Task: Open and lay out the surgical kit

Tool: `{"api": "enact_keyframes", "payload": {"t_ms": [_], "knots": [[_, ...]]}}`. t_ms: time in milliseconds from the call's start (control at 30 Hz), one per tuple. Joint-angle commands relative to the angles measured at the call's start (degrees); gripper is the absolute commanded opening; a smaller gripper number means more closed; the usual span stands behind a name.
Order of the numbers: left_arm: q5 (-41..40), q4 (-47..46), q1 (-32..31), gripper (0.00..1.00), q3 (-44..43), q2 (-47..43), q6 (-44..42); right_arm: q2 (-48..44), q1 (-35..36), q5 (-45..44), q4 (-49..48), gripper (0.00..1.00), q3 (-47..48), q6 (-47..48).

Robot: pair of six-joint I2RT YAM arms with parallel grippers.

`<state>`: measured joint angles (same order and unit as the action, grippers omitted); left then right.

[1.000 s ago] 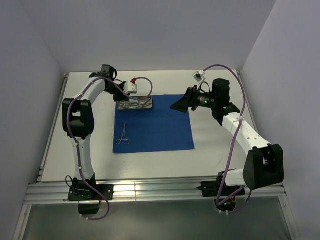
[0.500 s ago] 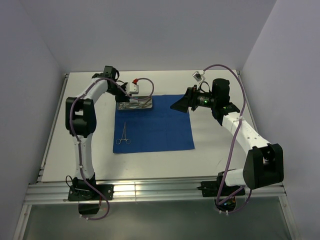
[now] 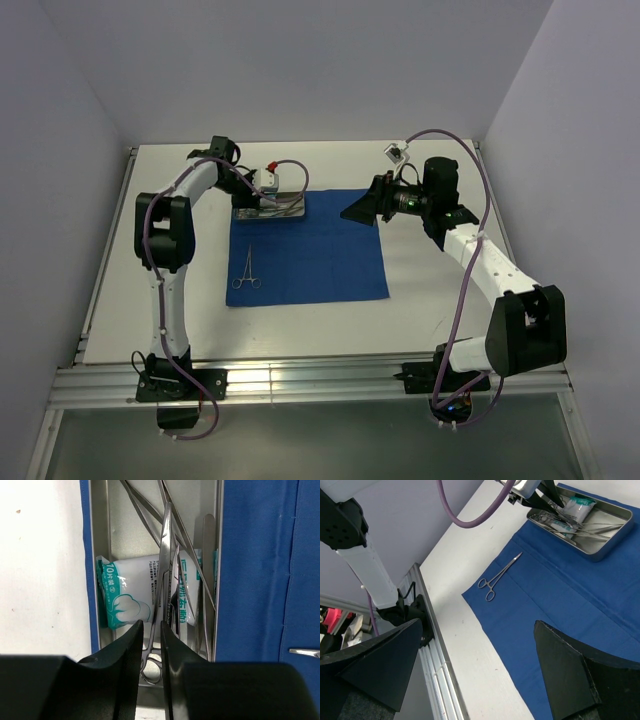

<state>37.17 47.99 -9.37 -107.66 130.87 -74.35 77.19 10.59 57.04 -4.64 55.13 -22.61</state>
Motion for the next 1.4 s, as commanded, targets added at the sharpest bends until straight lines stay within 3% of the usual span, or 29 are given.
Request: {"api": "enact_keyframes", "payload": {"t_ms": [0,233,567,933,1367], "knots": [[-0.1,1.8,-0.5,0.26,-1.9,1.2,-1.4,0.1,-0.6,1.0,-0.1,1.00,2.3,1.3],[-0.1,2.8,-0.5,0.38,-0.9,0.4,-2.3,0.3,-0.7,1.0,-0.4,1.00,2.4,0.9],[-1.5,1.8,-0.6,0.31,-0.1,0.5,-1.4,0.3,-0.6,1.0,-0.5,1.00,2.5,0.6],[-2.5,-1.1,-1.2,0.37,2.4,0.5,1.0,0.5,-0.6,1.1,-0.5,1.00,2.6,0.6],[-3.2,-2.8,-1.4,0.15,1.8,0.7,3.4,0.8,-0.6,1.3,-0.6,1.00,2.9,0.2]]}}
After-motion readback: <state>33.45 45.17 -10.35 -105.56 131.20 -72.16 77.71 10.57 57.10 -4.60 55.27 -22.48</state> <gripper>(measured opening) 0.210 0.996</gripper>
